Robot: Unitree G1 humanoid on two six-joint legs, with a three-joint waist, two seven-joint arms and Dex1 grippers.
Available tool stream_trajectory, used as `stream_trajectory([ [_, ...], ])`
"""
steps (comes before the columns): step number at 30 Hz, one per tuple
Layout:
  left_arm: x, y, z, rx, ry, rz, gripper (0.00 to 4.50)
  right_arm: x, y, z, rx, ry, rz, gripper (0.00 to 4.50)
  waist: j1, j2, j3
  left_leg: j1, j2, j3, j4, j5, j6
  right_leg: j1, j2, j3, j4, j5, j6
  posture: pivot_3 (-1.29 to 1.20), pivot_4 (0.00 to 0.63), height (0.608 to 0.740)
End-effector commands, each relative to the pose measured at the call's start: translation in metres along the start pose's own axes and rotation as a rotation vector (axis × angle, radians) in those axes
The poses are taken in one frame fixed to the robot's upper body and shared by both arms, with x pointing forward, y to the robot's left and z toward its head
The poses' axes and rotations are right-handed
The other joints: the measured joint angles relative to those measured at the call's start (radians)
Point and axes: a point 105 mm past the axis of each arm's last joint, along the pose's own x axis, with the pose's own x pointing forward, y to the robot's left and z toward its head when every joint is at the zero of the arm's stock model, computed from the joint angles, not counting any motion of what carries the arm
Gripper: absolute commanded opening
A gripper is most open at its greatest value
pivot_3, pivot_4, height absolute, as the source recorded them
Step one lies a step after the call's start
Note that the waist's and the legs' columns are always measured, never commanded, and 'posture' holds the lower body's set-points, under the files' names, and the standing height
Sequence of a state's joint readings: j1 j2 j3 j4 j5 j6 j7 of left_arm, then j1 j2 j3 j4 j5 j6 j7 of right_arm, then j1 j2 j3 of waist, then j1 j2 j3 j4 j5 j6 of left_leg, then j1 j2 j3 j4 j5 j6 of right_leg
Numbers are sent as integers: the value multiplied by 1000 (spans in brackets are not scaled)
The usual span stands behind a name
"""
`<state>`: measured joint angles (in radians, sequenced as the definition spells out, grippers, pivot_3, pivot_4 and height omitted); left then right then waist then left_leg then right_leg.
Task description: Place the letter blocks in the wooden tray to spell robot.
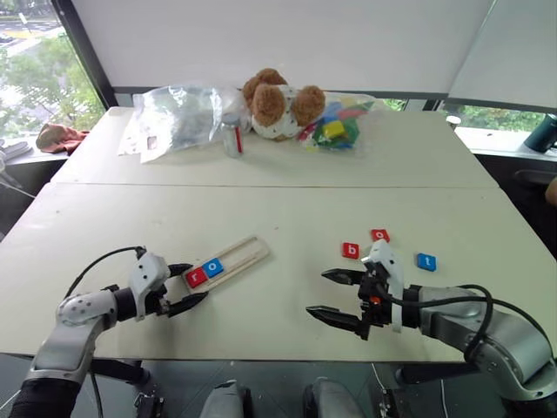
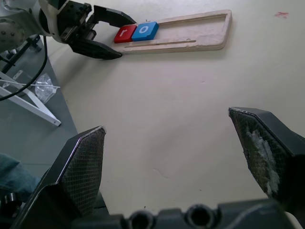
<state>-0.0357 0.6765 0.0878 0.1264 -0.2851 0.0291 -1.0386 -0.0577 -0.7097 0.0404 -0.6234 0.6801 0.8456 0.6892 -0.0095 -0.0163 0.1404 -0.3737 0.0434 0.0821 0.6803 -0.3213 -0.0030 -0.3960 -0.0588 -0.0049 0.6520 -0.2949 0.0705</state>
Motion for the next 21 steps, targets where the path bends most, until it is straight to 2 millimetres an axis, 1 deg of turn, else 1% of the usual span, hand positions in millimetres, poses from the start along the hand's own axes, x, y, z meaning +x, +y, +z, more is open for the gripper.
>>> stream_trajectory([
  [1,2,-3,-14,-23,62,-5,3091,-1,2,6,-23,-27,-5,4500,0,1,0,0,0,0,0,0,0,0,0,0,0,0,0,0,150,740],
  [5,0,1,-3,10,63,-55,3091,-4,-2,4,-8,-37,-42,4500,0,1,-1,0,0,-2,0,0,0,0,-2,0,0,0,0,0,150,740],
  [6,1,3,0,21,60,-72,3091,-5,-5,4,3,-44,-58,4500,0,1,-1,-1,0,-2,-1,0,0,-1,-2,0,0,0,-1,0,150,740],
  [7,4,4,8,41,49,-106,3091,-9,-11,3,26,-62,-93,4500,0,1,-1,-1,0,-2,-1,0,0,-1,-3,-1,0,0,-1,0,150,740],
  [10,19,-2,33,114,21,-247,3091,-26,-35,1,62,-106,-219,4500,3,1,0,-2,0,-2,-1,0,-1,-1,-3,-1,0,-1,-1,0,150,740],
  [12,31,-8,38,177,38,-329,3091,-42,-58,1,27,-109,-376,4500,0,1,0,-3,-1,-2,-1,0,-1,-2,-4,-1,-2,-1,-1,0,150,740],
  [14,42,-12,39,207,51,-385,3091,-56,-71,2,14,-103,-473,4500,-4,2,0,-6,-1,-2,-2,0,-1,-4,-4,-1,-3,0,-1,0,150,740],
  [17,66,-17,44,222,30,-457,3091,-74,-78,1,19,-101,-580,4500,-2,2,0,-15,-1,-1,-2,0,0,-14,-3,-1,-1,2,3,0,150,740],
  [19,78,-18,47,239,22,-490,3091,-78,-79,-1,27,-95,-630,4500,1,2,0,-16,-1,-1,-1,0,0,-15,0,-2,0,2,4,0,150,740],
  [21,88,-19,48,255,19,-514,3091,-78,-82,-4,31,-90,-673,4500,1,2,0,-17,-1,-2,0,0,0,-15,2,-2,0,2,4,0,150,740],
])
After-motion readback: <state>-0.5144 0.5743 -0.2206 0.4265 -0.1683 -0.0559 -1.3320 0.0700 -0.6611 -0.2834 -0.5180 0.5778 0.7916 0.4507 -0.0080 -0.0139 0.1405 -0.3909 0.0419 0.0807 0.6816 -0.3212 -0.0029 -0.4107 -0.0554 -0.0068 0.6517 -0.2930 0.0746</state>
